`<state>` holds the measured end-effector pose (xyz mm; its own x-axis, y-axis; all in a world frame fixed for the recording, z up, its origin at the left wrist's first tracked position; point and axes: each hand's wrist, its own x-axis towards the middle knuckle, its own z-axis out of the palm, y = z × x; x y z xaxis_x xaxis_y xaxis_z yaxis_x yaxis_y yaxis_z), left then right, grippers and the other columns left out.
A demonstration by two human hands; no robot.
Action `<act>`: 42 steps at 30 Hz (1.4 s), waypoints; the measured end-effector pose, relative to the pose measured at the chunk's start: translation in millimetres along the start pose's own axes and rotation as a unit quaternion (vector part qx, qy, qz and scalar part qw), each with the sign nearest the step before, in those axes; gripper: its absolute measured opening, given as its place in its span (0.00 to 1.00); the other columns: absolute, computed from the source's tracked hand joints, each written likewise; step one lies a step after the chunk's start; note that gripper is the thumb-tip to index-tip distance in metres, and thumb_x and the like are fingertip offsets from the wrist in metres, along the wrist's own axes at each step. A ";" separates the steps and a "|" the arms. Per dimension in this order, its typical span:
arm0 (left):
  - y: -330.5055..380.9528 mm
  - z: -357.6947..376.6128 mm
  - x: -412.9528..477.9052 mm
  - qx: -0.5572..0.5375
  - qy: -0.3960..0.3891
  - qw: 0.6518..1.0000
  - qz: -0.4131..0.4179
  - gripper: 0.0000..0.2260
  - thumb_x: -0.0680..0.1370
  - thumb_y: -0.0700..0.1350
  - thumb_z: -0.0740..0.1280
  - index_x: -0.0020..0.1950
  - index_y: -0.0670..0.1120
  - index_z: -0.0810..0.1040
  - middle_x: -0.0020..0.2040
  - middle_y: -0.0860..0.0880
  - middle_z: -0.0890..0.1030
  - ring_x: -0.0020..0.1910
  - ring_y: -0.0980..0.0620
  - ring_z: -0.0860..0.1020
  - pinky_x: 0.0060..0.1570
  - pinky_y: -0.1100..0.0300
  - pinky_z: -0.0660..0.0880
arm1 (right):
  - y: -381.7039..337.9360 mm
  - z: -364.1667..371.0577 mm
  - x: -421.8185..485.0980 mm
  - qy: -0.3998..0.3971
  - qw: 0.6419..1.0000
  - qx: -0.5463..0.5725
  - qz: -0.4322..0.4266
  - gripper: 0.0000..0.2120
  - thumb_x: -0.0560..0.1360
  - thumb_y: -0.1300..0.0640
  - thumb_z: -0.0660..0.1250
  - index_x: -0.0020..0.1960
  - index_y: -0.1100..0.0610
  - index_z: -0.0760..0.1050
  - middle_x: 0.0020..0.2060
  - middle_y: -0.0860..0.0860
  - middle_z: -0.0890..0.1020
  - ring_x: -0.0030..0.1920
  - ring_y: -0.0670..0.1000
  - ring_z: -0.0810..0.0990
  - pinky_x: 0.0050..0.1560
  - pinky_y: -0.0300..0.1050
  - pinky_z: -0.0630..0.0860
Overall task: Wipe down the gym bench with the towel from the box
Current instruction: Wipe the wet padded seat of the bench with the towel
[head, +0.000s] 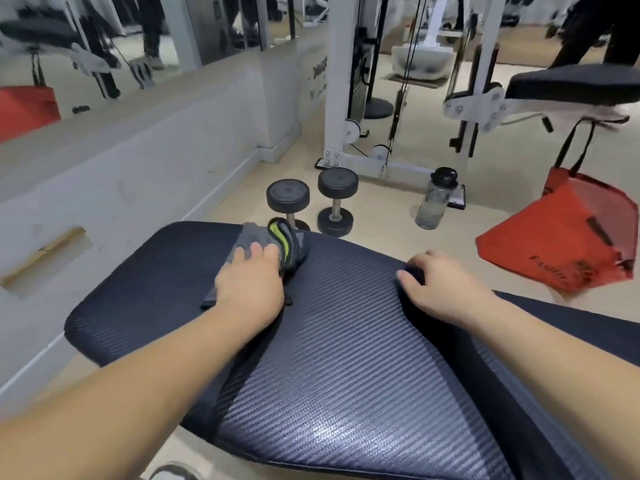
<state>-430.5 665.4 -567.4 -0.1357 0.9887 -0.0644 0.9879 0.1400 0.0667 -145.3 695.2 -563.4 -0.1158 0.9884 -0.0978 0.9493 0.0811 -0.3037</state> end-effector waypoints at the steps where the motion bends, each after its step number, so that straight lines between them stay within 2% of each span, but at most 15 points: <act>1: 15.2 2.8 3.8 0.012 -0.003 1.000 -0.002 0.11 0.80 0.45 0.63 0.61 0.47 0.66 0.65 0.44 0.73 0.65 0.41 0.71 0.45 0.49 0.69 | 5.8 -2.0 -2.9 0.001 1.000 0.002 -0.001 0.20 0.81 0.40 0.60 0.58 0.54 0.80 0.52 0.53 0.79 0.55 0.56 0.79 0.58 0.57 0.79; 9: 143.9 10.1 -7.8 -0.009 -0.006 0.985 0.172 0.18 0.80 0.46 0.65 0.68 0.47 0.65 0.75 0.43 0.68 0.74 0.39 0.64 0.67 0.45 0.67 | 41.6 -12.7 -24.7 0.037 0.998 0.025 -0.033 0.16 0.81 0.48 0.62 0.62 0.54 0.81 0.58 0.53 0.82 0.60 0.57 0.80 0.60 0.57 0.78; 12: 166.9 7.8 -23.1 -0.034 -0.028 0.971 0.236 0.23 0.82 0.46 0.62 0.76 0.46 0.61 0.80 0.43 0.63 0.79 0.40 0.59 0.73 0.47 0.62 | 49.7 -23.1 -20.9 0.040 0.998 0.056 -0.009 0.14 0.82 0.56 0.62 0.59 0.60 0.82 0.56 0.58 0.85 0.57 0.60 0.82 0.55 0.49 0.77; 16: 154.6 11.2 -52.8 -0.051 -0.034 0.955 0.291 0.27 0.81 0.46 0.63 0.79 0.45 0.59 0.81 0.43 0.62 0.81 0.45 0.56 0.77 0.52 0.57 | 51.3 -28.1 -26.3 0.076 0.996 0.047 0.008 0.11 0.81 0.58 0.62 0.52 0.63 0.81 0.50 0.61 0.83 0.52 0.61 0.80 0.45 0.46 0.69; 22: 93.1 20.2 -144.6 -0.053 -0.028 0.936 0.347 0.31 0.77 0.44 0.64 0.79 0.46 0.61 0.82 0.50 0.59 0.82 0.51 0.54 0.81 0.55 0.51 | 2.5 -16.8 -54.7 0.067 0.995 0.041 -0.066 0.11 0.81 0.46 0.62 0.49 0.53 0.77 0.46 0.49 0.75 0.51 0.57 0.79 0.51 0.54 0.78; 25: 42.4 15.2 -165.7 -0.042 -0.031 0.957 0.286 0.34 0.75 0.45 0.62 0.81 0.49 0.58 0.82 0.51 0.60 0.81 0.54 0.56 0.80 0.60 0.49 | -22.4 -6.2 -73.6 0.047 0.991 0.007 -0.125 0.12 0.80 0.43 0.61 0.50 0.50 0.78 0.47 0.45 0.73 0.55 0.53 0.78 0.49 0.50 0.76; 28: -21.3 11.7 -163.5 -0.039 -0.009 0.990 0.133 0.32 0.75 0.46 0.62 0.80 0.49 0.59 0.79 0.47 0.66 0.77 0.47 0.65 0.76 0.54 0.63 | -38.7 -2.4 -85.6 0.020 0.987 -0.009 -0.156 0.12 0.81 0.43 0.61 0.52 0.49 0.78 0.49 0.45 0.74 0.57 0.51 0.76 0.47 0.47 0.72; 30: -51.9 5.3 -155.6 -0.050 0.005 0.999 0.022 0.22 0.75 0.45 0.63 0.69 0.47 0.67 0.69 0.43 0.75 0.67 0.41 0.75 0.62 0.49 0.74 | -47.1 -0.5 -91.2 0.009 0.987 -0.004 -0.163 0.12 0.81 0.43 0.62 0.53 0.50 0.79 0.50 0.45 0.75 0.57 0.51 0.76 0.48 0.47 0.72; 32: -52.1 -5.9 -152.3 -0.079 0.025 0.996 -0.043 0.09 0.76 0.44 0.63 0.53 0.47 0.66 0.55 0.43 0.76 0.57 0.38 0.77 0.52 0.47 0.75 | -53.6 1.5 -96.9 0.003 0.987 0.002 -0.161 0.12 0.81 0.43 0.62 0.54 0.50 0.79 0.50 0.45 0.75 0.57 0.51 0.76 0.48 0.46 0.70; 33: -40.1 -10.5 -153.7 -0.082 0.028 0.994 -0.067 0.07 0.77 0.43 0.63 0.51 0.47 0.66 0.53 0.44 0.75 0.57 0.38 0.76 0.52 0.47 0.74 | -55.7 1.8 -99.7 0.003 0.987 0.004 -0.160 0.12 0.81 0.43 0.62 0.54 0.49 0.79 0.50 0.45 0.76 0.57 0.50 0.76 0.48 0.45 0.69; 35: -3.8 -11.0 -165.0 -0.080 0.035 0.995 -0.050 0.08 0.76 0.41 0.65 0.53 0.46 0.70 0.53 0.43 0.76 0.56 0.39 0.77 0.53 0.47 0.75 | -57.3 3.6 -106.0 0.006 0.988 0.008 -0.157 0.12 0.81 0.43 0.62 0.54 0.49 0.79 0.51 0.45 0.76 0.57 0.50 0.76 0.48 0.45 0.68; 37: 29.5 -0.7 -183.9 -0.080 0.063 0.992 0.079 0.16 0.69 0.42 0.72 0.55 0.45 0.74 0.55 0.42 0.79 0.56 0.39 0.80 0.53 0.51 0.79 | -53.8 7.4 -111.0 0.016 0.988 0.013 -0.151 0.12 0.81 0.44 0.62 0.54 0.50 0.79 0.49 0.45 0.76 0.57 0.51 0.76 0.49 0.46 0.70; 39: 36.3 9.6 -185.0 -0.047 0.051 0.981 0.184 0.26 0.72 0.45 0.71 0.69 0.44 0.71 0.71 0.43 0.75 0.71 0.43 0.74 0.66 0.55 0.73 | -44.9 9.0 -115.6 0.024 0.990 0.008 -0.142 0.12 0.81 0.45 0.62 0.52 0.51 0.79 0.48 0.46 0.77 0.57 0.53 0.76 0.49 0.48 0.74; 40: 30.0 11.0 -176.6 -0.036 0.013 0.985 0.169 0.27 0.76 0.46 0.67 0.75 0.47 0.66 0.77 0.45 0.70 0.76 0.46 0.68 0.71 0.55 0.68 | -38.9 8.7 -118.3 0.025 0.990 0.008 -0.136 0.12 0.81 0.45 0.62 0.53 0.51 0.80 0.48 0.46 0.77 0.57 0.53 0.77 0.50 0.48 0.74; 42: 24.9 1.6 -160.5 -0.065 -0.035 0.994 0.078 0.21 0.79 0.46 0.63 0.71 0.51 0.65 0.76 0.45 0.70 0.74 0.44 0.69 0.67 0.51 0.69 | -24.2 5.8 -122.6 0.023 0.992 0.010 -0.123 0.12 0.81 0.45 0.62 0.54 0.50 0.80 0.48 0.46 0.77 0.57 0.52 0.77 0.51 0.49 0.75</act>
<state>-384.0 510.1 -557.1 0.0283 0.9933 -0.1117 0.9779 -0.0044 0.2089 -155.7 571.3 -549.6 -0.3289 0.9441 0.0238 0.8884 0.3179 -0.3311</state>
